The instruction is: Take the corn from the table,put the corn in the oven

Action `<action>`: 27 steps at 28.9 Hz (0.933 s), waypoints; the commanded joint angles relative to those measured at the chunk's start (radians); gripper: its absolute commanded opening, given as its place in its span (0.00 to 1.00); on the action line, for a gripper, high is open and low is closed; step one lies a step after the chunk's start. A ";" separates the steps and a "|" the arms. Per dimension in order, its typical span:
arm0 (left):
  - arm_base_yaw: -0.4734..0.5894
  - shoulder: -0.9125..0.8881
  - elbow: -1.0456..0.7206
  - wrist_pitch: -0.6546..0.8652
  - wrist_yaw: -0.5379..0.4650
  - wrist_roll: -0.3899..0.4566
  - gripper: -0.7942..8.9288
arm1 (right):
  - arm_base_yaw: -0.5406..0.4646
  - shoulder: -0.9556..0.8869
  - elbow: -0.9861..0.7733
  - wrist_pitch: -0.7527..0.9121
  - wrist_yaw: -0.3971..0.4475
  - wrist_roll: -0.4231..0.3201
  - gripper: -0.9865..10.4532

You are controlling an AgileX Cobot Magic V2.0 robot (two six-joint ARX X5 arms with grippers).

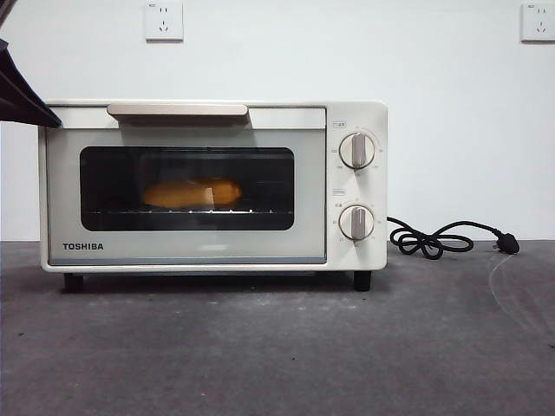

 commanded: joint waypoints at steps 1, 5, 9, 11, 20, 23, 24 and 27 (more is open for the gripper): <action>0.006 0.008 0.000 -0.014 0.037 0.010 0.07 | 0.000 0.008 -0.010 0.002 -0.003 -0.008 0.07; -0.007 -0.026 0.000 -0.077 0.039 0.044 0.07 | 0.000 0.008 -0.010 0.002 -0.003 -0.008 0.07; -0.024 -0.101 0.000 -0.116 0.039 0.044 0.07 | 0.000 0.008 -0.010 0.002 -0.003 -0.008 0.07; -0.034 -0.149 0.000 -0.129 0.039 0.044 0.07 | 0.000 0.008 -0.010 0.003 -0.003 -0.009 0.07; -0.181 -0.394 0.000 -0.329 0.016 0.136 0.07 | 0.000 0.008 -0.010 0.006 -0.003 -0.010 0.07; -0.270 -0.472 0.000 -0.416 -0.054 0.171 0.07 | 0.000 0.008 -0.010 0.008 -0.003 -0.010 0.07; -0.294 -0.492 0.000 -0.431 -0.085 0.171 0.07 | 0.000 0.008 -0.010 0.008 -0.003 -0.010 0.07; -0.365 -0.562 0.000 -0.455 -0.193 0.161 0.07 | 0.000 0.008 -0.010 0.008 -0.003 -0.010 0.07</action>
